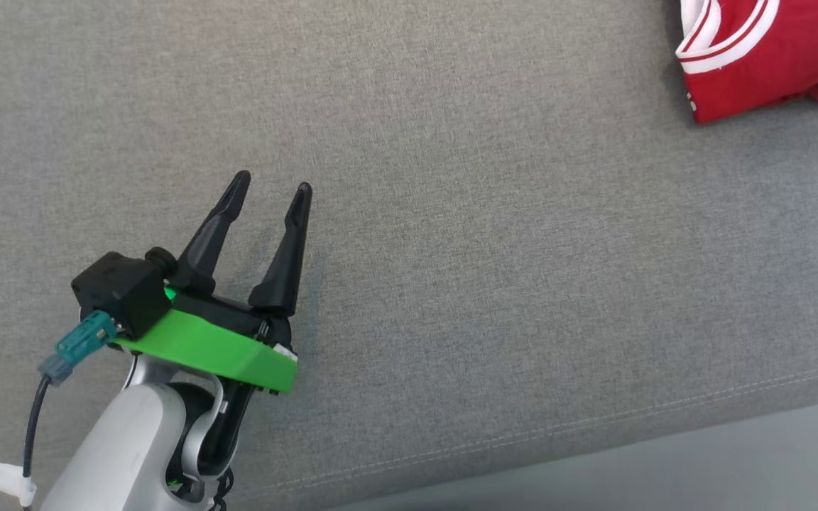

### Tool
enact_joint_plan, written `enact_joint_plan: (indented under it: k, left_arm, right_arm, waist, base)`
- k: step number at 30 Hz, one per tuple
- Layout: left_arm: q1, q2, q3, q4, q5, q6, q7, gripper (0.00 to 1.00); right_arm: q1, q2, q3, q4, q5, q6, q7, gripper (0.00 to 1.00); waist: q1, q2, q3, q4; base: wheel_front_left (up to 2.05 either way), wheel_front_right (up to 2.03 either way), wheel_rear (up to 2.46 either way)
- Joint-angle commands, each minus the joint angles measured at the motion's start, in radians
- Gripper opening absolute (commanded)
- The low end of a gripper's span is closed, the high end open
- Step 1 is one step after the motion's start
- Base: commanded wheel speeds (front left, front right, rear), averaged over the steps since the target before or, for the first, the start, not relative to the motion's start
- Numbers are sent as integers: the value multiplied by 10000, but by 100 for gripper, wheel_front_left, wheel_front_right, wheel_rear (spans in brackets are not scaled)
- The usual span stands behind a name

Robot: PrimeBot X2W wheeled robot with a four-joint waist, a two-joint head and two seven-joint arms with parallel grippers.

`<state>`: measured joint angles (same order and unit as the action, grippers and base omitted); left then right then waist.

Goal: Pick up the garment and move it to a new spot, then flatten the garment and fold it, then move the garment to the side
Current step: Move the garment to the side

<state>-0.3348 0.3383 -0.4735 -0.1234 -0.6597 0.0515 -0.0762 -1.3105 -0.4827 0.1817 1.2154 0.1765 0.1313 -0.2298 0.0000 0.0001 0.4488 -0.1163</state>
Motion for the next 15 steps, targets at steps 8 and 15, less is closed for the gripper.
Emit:
enact_joint_plan:
  k: [8,15]
  left_arm:
    - [49,-302,802,1007,-342,571,-808,100]
    - [791,-2,1309,1744,-359,1207,-965,100]
  right_arm:
    - [1722,330,1573,-2212,1972,-14,-190,100]
    - [3766,362,2099,-3856,2709,-14,-99,100]
  waist:
    - [0,-1,-2269,380]
    - [0,-1,-3419,674]
  base:
    - [0,0,0]
    - [0,0,0]
